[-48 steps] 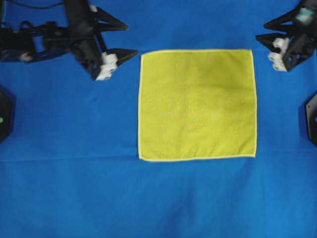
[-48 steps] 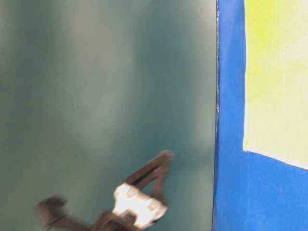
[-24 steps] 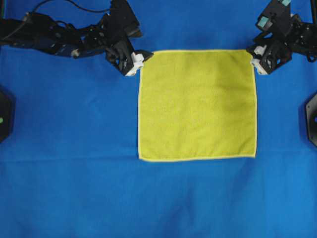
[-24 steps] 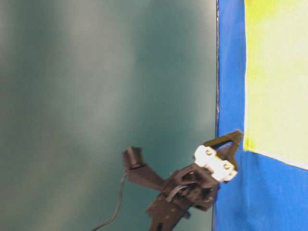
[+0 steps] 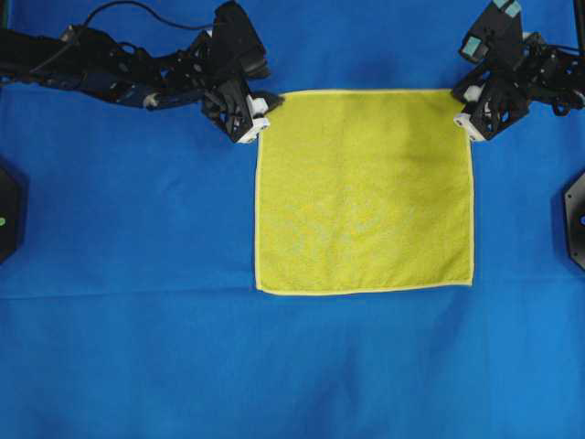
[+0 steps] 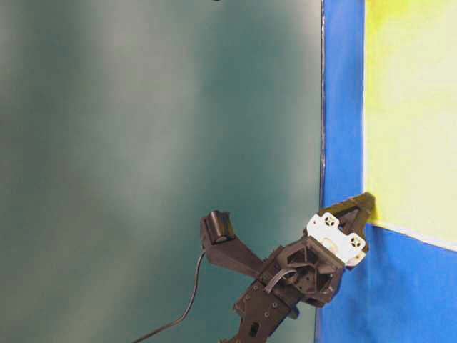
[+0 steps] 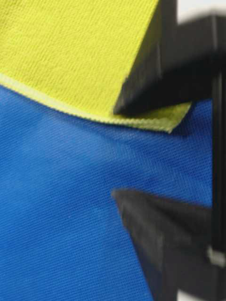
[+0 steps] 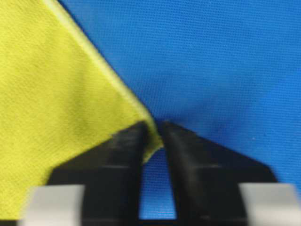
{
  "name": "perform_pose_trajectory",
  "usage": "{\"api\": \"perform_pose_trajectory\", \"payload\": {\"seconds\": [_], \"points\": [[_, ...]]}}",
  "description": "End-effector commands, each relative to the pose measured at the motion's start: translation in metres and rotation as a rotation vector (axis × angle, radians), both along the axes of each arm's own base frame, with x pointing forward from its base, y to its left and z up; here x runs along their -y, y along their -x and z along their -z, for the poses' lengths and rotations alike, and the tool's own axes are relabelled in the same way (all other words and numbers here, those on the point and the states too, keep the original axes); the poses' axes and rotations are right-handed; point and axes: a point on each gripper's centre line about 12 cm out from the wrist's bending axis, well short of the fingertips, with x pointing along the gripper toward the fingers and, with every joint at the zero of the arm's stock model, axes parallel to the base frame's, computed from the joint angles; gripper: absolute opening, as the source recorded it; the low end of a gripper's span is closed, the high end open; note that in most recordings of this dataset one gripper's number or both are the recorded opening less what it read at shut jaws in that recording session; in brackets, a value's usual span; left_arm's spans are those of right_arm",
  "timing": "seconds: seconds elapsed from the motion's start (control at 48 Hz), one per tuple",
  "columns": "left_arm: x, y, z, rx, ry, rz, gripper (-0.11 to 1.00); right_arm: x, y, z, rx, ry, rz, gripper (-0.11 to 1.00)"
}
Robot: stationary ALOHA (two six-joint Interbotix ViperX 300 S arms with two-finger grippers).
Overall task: Fold the yellow towel.
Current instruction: 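Close both grippers on the far towel corners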
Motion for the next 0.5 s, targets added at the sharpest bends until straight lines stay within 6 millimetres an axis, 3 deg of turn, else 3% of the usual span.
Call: {"api": "perform_pose_trajectory", "payload": {"seconds": [0.0, 0.062, 0.187, 0.333, 0.479], "points": [[0.002, -0.003, -0.005, -0.005, -0.011, 0.018, 0.44, 0.001, -0.002, -0.004, 0.008, 0.009, -0.004, 0.14], [0.004, -0.003, -0.004, -0.022, -0.019, 0.036, 0.26, 0.000, -0.002, -0.004, 0.005, 0.004, -0.004, 0.02], [0.007, -0.003, -0.004, -0.042, -0.037, 0.065, 0.01, -0.001, -0.003, -0.004, 0.006, -0.002, -0.001, 0.02], [0.006, -0.005, -0.009, -0.034, -0.048, 0.069, 0.01, -0.002, -0.002, -0.005, 0.009, -0.005, 0.005, 0.02], [0.002, -0.008, -0.033, 0.009, -0.072, 0.067, 0.01, -0.004, 0.001, -0.018, 0.020, 0.005, 0.009, 0.02]]}}
